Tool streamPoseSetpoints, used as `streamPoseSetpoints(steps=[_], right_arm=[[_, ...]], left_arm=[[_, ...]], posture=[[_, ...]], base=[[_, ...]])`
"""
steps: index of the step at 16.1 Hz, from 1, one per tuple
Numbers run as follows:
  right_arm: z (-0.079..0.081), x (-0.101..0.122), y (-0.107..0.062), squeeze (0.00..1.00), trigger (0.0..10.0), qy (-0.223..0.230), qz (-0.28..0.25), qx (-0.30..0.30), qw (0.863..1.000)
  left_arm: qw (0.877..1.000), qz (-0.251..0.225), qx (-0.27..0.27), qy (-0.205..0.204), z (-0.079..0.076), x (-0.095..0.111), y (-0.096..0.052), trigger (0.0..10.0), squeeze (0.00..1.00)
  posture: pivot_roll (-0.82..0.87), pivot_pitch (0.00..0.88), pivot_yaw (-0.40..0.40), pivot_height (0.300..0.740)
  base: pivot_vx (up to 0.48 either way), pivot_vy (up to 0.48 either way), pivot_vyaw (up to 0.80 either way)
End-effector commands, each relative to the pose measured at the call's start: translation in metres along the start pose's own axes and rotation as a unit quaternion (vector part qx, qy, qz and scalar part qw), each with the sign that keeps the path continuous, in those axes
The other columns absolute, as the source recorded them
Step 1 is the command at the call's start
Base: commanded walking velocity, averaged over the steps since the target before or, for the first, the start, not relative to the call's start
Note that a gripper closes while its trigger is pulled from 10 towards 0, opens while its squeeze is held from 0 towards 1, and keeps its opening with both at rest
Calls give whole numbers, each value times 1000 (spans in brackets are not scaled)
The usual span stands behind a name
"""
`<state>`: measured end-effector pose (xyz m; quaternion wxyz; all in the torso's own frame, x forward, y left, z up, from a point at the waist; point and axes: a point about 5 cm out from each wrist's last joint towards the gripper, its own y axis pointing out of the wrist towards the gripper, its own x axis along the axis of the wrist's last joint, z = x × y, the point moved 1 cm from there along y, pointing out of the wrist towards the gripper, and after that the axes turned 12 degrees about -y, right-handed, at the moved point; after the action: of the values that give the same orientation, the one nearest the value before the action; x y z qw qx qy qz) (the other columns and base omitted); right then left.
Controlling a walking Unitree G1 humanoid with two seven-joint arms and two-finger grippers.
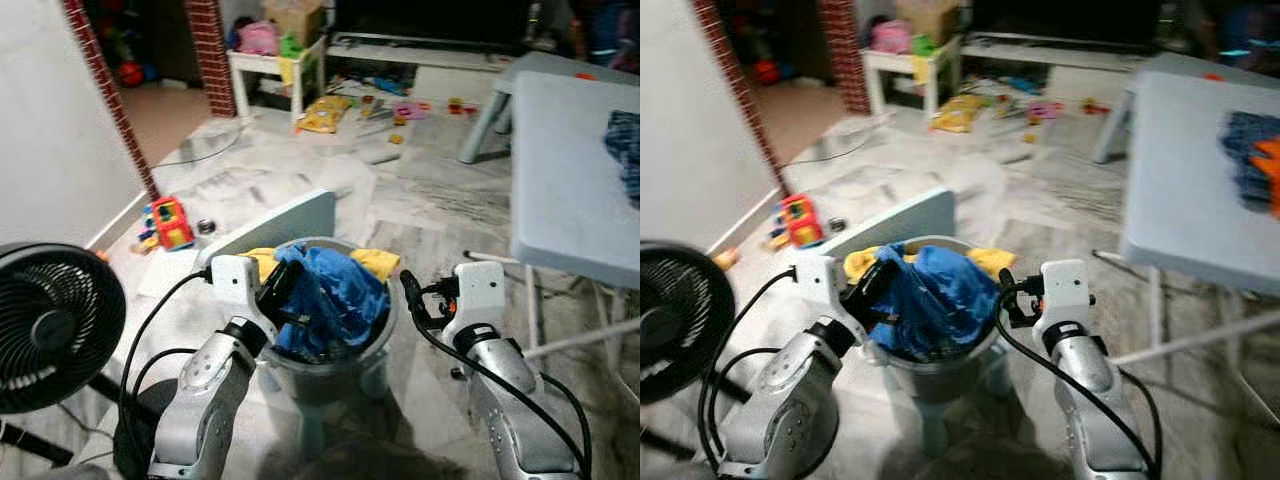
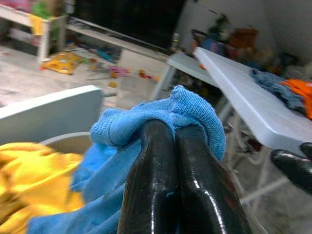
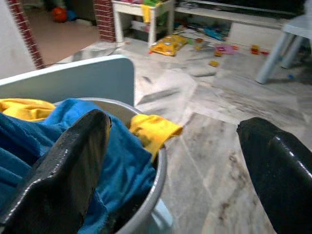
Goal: Hang hanger
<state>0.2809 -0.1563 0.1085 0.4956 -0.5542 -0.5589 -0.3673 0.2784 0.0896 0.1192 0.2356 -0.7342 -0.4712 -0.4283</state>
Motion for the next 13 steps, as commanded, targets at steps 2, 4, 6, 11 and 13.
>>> streamPoseSetpoints(steps=[2,4,6,11,13], right_arm=[[-1,1,0,0,10000,1,-5,-6,1000],[-4,-1,-1,0,10000,1,-3,-14,1000],[-7,-3,-1,0,10000,-2,-1,-23,1000],[-8,-2,0,0,10000,-5,-6,-26,1000],[-8,-1,0,0,10000,-6,-6,-27,1000]], left_arm=[[1000,3,-6,8,-1,2,5,10000,0],[1000,3,-8,8,-1,4,7,10000,0],[1000,4,-13,6,-2,3,9,10000,0],[1000,5,-19,-1,-5,4,13,10000,0],[1000,7,-18,-1,-4,2,13,10000,0]], posture=[[-194,0,31,740],[-202,0,39,740],[-205,0,41,740],[-206,0,45,740],[-205,0,44,740]], base=[[0,0,-800],[0,0,-800],[0,0,-800],[101,-106,-160],[262,-307,0]])
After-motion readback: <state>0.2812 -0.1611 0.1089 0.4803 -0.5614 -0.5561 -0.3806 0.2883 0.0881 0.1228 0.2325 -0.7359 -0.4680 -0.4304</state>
